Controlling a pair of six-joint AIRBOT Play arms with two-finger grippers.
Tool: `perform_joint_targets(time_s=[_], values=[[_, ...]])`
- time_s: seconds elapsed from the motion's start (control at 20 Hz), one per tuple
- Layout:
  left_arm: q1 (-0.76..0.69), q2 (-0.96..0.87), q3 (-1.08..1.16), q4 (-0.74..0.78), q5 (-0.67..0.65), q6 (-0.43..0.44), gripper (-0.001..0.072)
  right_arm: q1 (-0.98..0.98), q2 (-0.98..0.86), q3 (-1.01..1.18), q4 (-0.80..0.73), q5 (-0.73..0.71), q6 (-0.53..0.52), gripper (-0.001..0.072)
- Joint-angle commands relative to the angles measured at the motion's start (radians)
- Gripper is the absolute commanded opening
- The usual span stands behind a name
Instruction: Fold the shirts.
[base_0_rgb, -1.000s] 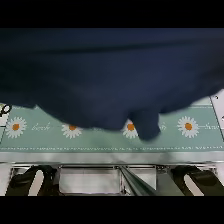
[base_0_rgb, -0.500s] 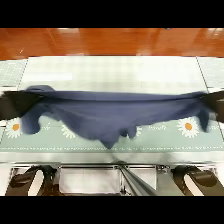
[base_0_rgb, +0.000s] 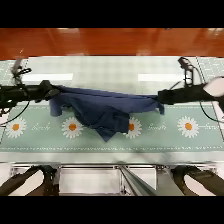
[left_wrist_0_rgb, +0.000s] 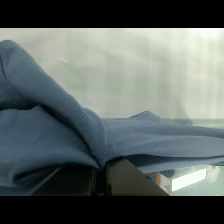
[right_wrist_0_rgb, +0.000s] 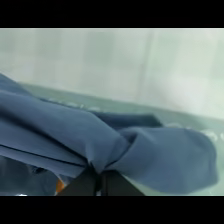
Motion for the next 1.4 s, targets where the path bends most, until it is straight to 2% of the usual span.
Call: perform_joint_targets(time_s=[0.0, 0.05, 0.1, 0.15, 0.35, 0.5, 0.65, 0.8, 0.9, 1.1, 1.35], values=[[-0.067, -0.223, 0.083, -0.010, 0.046, 0.010, 0.0046, -0.001, -0.251, 0.113, 0.095, -0.068, -0.011, 0.0031], [-0.090, -0.257, 0.096, -0.010, 0.046, 0.008, 0.0224, -0.001, -0.294, 0.143, 0.135, -0.067, -0.011, 0.0040], [-0.109, -0.286, 0.110, -0.003, 0.044, 0.005, 0.0497, -0.003, -0.326, 0.172, 0.168, -0.063, -0.010, 0.0184], [-0.114, -0.303, 0.124, 0.006, 0.006, 0.006, 0.0509, -0.013, -0.348, 0.209, 0.188, -0.043, -0.006, 0.0404], [-0.005, -0.285, 0.206, 0.100, -0.255, -0.006, 0.0506, -0.184, -0.339, 0.379, 0.182, 0.213, -0.039, 0.0414], [0.079, -0.177, 0.132, 0.106, -0.338, 0.007, 0.0505, -0.379, -0.246, 0.350, 0.131, 0.310, -0.065, 0.0414], [0.089, 0.006, -0.140, 0.114, -0.243, 0.000, 0.0506, -0.509, -0.123, 0.121, 0.108, 0.266, -0.122, 0.0413], [0.087, 0.147, -0.434, -0.018, -0.229, -0.002, 0.0506, -0.579, -0.022, -0.142, 0.202, 0.169, -0.222, 0.0413], [0.087, 0.188, -0.551, -0.043, -0.201, -0.010, 0.0506, -0.584, -0.003, -0.216, 0.246, 0.121, -0.232, 0.0413], [0.032, 0.176, -0.616, -0.122, -0.127, -0.024, 0.0506, -0.567, -0.004, -0.228, 0.282, 0.124, -0.253, 0.0412], [-0.148, 0.124, -0.613, -0.291, 0.135, -0.047, 0.0506, -0.567, -0.004, -0.228, 0.288, 0.147, -0.262, 0.0407]])
